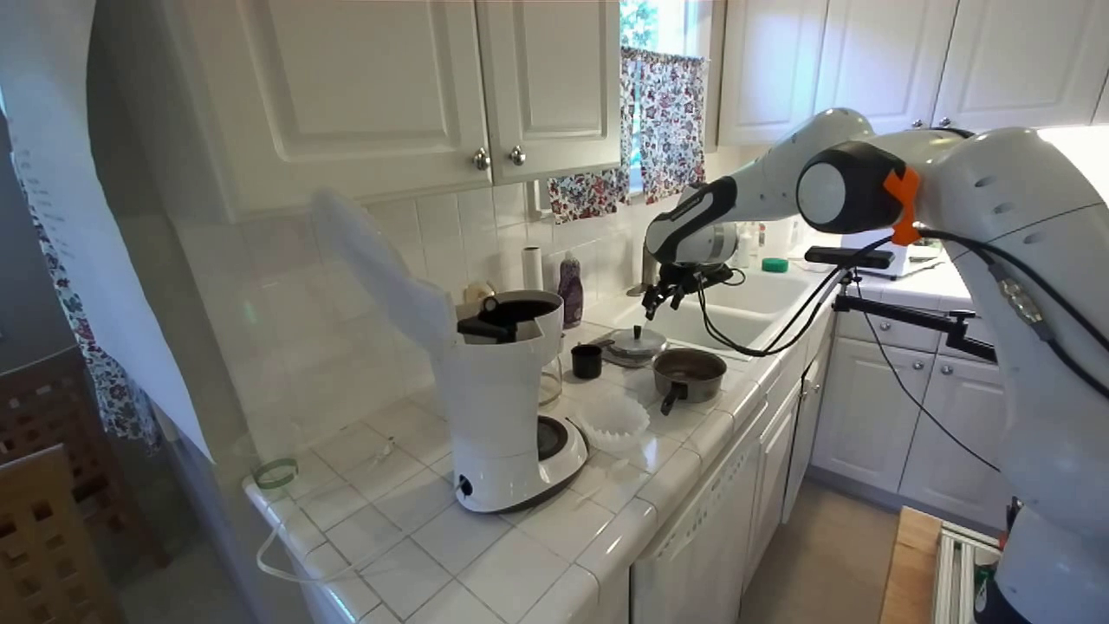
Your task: Put the silver lid on the pot
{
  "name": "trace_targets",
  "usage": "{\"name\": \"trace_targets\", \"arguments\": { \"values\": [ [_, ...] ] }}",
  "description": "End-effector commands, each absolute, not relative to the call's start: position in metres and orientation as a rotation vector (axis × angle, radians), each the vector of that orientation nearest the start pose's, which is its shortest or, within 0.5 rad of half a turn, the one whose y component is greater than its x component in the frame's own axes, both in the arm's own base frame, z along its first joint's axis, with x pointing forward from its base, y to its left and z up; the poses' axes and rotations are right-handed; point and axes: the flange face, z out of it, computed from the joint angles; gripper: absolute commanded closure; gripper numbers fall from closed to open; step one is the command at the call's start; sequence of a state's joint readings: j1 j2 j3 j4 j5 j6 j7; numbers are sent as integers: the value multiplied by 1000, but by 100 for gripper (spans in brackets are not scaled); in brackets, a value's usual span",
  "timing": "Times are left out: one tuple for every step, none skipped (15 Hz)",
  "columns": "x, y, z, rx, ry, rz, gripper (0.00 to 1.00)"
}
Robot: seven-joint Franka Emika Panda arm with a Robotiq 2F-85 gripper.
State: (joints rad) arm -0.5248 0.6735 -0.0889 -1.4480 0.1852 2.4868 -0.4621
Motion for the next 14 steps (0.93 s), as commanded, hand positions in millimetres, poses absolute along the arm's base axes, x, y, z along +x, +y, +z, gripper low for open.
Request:
{"name": "trace_targets", "arguments": {
  "values": [
    [635,-428,320,-3170,288,-643,0],
    [638,-428,318,-3168,263,-651,0],
    [639,-427,315,-3167,243,-656,0],
    [640,-428,313,-3168,216,-665,0],
    [642,-428,311,-3164,198,-672,0],
    [643,-429,309,-3158,187,-685,0],
    [645,-429,308,-3155,187,-694,0],
    [646,-430,306,-3147,183,-709,0],
    [647,-430,304,-3140,180,-723,0],
    [649,-430,302,-3133,170,-738,0],
    [650,-429,300,-3126,162,-751,0],
    [652,-428,298,-3121,150,-760,0],
    [653,-428,296,-3117,139,-768,0],
    [654,-427,295,-3114,127,-772,0]
  ]
}}
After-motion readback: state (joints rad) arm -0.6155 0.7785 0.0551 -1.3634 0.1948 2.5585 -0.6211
